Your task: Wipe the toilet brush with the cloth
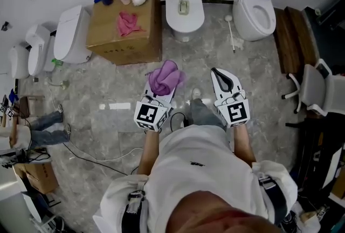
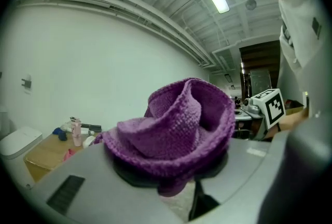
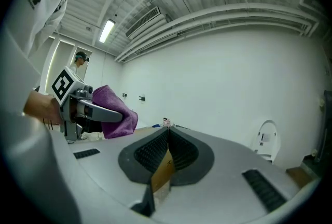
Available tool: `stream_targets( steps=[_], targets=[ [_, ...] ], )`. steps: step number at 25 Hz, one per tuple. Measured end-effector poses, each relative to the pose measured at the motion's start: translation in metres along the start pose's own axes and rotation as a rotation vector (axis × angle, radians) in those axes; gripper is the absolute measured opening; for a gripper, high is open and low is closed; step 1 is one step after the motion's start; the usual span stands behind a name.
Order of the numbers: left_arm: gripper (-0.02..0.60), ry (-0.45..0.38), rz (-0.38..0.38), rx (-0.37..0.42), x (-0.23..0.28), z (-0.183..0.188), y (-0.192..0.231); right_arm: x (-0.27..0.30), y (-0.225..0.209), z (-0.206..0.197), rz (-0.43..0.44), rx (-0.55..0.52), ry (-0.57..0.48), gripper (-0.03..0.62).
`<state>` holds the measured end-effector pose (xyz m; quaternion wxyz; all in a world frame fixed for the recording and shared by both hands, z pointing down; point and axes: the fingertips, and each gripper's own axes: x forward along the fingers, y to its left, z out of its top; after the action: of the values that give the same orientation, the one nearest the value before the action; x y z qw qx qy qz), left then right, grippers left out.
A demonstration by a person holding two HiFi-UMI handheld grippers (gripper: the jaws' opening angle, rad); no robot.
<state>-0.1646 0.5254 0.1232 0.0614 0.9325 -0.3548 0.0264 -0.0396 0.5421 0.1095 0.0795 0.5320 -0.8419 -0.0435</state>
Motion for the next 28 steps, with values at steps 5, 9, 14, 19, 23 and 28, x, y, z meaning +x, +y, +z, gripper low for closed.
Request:
stream_targets(
  steps=[5, 9, 14, 19, 23, 28],
  targets=[
    [0.141, 0.014, 0.029, -0.002, 0.048, 0.005, 0.023, 0.040, -0.042, -0.004, 0.034, 0.010, 0.000, -0.003],
    [0.141, 0.022, 0.049, -0.006, 0.089, 0.014, 0.037, 0.069, -0.077, -0.006, 0.068, 0.006, 0.007, -0.003],
    [0.141, 0.027, 0.076, -0.003, 0.141, 0.021, 0.052, 0.101, -0.120, -0.010, 0.101, 0.014, 0.008, -0.003],
    [0.141, 0.024, 0.108, -0.019, 0.180, 0.023, 0.060, 0.121, -0.156, -0.024, 0.134, 0.035, 0.030, -0.003],
    [0.141, 0.015, 0.124, -0.012, 0.196, 0.029, 0.067, 0.139, -0.168, -0.025, 0.154, 0.029, 0.018, -0.003],
    [0.141, 0.018, 0.146, -0.017, 0.202, 0.028, 0.073, 0.145, -0.170, -0.026, 0.177, 0.047, 0.011, -0.003]
  ],
)
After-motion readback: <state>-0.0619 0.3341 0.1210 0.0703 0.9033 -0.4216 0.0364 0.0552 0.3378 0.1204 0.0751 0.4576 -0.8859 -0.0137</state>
